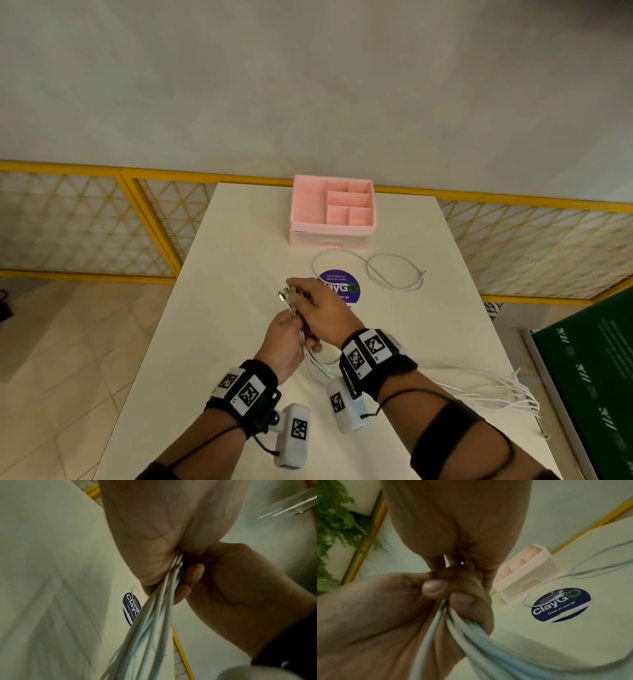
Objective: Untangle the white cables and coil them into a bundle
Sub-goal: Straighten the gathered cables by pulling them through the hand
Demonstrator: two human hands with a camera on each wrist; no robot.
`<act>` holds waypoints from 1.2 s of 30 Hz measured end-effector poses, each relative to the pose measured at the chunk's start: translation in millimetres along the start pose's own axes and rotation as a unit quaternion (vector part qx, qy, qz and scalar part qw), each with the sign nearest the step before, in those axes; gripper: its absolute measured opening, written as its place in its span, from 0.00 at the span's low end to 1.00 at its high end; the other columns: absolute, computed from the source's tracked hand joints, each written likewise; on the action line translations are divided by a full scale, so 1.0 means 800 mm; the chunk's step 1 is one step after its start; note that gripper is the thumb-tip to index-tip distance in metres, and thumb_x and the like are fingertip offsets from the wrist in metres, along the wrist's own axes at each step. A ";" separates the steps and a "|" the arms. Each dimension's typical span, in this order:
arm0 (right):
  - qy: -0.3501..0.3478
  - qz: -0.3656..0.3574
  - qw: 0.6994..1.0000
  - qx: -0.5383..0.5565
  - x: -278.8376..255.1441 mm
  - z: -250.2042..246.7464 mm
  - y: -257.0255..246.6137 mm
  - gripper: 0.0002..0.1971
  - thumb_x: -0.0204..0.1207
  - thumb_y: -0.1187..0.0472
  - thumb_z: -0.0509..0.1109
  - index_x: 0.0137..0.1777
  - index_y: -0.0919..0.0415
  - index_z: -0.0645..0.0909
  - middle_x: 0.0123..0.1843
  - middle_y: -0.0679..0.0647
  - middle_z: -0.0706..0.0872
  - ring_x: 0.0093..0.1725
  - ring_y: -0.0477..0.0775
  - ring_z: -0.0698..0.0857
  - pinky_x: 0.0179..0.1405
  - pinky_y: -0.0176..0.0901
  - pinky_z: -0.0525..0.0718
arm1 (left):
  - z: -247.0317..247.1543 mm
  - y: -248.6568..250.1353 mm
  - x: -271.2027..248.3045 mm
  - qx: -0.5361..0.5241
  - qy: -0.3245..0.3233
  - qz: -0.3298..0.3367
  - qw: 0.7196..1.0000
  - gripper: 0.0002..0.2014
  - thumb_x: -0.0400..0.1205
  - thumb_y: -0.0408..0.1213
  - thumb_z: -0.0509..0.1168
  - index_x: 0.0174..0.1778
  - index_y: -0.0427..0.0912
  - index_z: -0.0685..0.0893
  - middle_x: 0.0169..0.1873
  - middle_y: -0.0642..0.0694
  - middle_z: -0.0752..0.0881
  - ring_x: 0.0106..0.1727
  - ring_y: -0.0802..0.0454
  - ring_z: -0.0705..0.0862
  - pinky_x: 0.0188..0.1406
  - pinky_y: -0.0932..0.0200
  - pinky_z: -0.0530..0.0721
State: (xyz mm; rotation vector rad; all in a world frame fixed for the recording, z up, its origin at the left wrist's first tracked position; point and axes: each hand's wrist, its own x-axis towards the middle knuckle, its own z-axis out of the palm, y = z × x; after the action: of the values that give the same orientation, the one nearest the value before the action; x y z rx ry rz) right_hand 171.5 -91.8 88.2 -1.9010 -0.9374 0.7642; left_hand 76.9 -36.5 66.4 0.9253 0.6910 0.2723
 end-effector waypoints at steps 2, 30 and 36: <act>0.004 -0.014 0.999 -0.042 -0.001 0.002 0.001 0.20 0.85 0.54 0.64 0.76 0.51 0.75 0.65 0.58 0.86 0.40 0.28 0.85 0.50 0.35 0.83 | -0.001 0.001 0.000 0.014 -0.010 -0.003 1.000 0.18 0.88 0.24 0.47 0.41 0.34 0.80 0.22 0.42 0.75 0.22 0.51 0.70 0.23 0.57 0.74; 0.020 0.303 0.892 -0.336 0.064 -0.151 0.228 0.29 0.81 0.57 0.64 0.81 0.58 0.62 0.78 0.62 0.67 0.72 0.71 0.74 0.72 0.55 0.73 | -0.047 0.008 0.045 -0.075 0.109 -0.073 0.988 0.16 0.91 0.42 0.58 0.36 0.46 0.74 0.22 0.52 0.66 0.19 0.57 0.63 0.22 0.61 0.66; 0.072 0.283 0.924 -0.246 0.027 -0.134 0.240 0.22 0.86 0.45 0.59 0.54 0.64 0.85 0.59 0.66 0.86 0.60 0.68 0.84 0.59 0.50 0.80 | -0.040 0.012 0.059 -0.095 0.102 -0.053 0.989 0.15 0.90 0.42 0.59 0.37 0.45 0.74 0.22 0.52 0.67 0.19 0.58 0.64 0.22 0.62 0.66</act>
State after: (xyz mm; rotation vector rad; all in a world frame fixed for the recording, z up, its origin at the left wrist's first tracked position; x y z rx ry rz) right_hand 326.9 -186.4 -37.3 -2.6953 -0.5057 0.7391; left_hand 92.1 12.7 40.7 0.6820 0.8837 0.3360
